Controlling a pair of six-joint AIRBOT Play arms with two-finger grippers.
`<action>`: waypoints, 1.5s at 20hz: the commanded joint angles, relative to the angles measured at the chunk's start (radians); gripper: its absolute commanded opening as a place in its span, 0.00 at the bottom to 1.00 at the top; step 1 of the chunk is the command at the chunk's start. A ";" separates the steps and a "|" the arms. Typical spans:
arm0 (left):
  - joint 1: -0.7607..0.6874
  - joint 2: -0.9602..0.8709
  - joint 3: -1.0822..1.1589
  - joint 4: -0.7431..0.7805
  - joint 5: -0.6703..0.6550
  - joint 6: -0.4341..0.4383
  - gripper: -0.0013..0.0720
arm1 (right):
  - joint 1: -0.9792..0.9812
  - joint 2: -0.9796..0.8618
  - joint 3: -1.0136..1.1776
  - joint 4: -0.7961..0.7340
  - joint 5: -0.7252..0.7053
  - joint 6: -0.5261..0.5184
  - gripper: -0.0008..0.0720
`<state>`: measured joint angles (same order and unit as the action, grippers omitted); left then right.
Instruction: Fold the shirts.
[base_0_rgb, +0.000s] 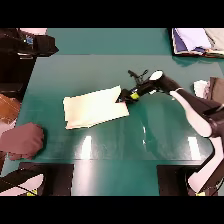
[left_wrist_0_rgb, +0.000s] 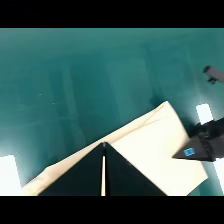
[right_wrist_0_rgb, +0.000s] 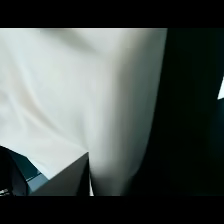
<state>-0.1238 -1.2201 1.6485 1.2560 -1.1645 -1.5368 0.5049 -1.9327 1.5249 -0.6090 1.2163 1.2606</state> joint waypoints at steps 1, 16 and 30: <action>-0.005 -0.005 0.000 -0.023 -0.003 0.000 0.05 | 0.074 -0.075 0.112 0.058 0.018 -0.033 0.07; -0.289 -0.007 0.000 -0.030 0.081 0.024 0.05 | -0.687 0.309 0.333 -0.361 0.095 0.138 0.04; -0.315 -0.008 0.000 -0.061 0.126 0.018 0.05 | -1.101 0.308 0.431 -0.275 -0.069 0.091 0.04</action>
<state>-0.4381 -1.2274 1.6485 1.1969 -1.0451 -1.5181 -0.5755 -1.6241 1.8992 -0.8970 1.1847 1.3647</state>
